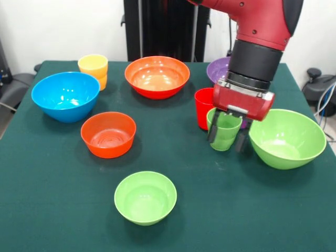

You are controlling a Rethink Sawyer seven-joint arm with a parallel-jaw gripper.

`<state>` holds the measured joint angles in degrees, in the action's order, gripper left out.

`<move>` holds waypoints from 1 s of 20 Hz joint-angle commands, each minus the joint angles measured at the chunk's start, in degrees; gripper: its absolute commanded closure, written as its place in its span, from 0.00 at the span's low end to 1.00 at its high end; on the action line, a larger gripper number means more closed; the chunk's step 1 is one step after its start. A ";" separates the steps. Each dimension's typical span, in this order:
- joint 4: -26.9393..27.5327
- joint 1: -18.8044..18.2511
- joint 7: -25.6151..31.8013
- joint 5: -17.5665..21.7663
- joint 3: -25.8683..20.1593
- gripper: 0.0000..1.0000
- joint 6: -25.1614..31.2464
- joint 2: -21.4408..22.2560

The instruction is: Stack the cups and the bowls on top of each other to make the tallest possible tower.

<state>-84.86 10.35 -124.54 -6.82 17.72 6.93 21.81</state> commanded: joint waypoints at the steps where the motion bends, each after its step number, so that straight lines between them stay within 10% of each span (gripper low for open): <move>1: -8.21 -4.25 -2.31 3.38 -16.93 0.00 0.90 3.38; 20: -12.20 -6.85 -3.15 3.75 -20.36 0.00 -0.84 6.79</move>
<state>-93.02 5.55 -124.54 -6.83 5.59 6.91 27.90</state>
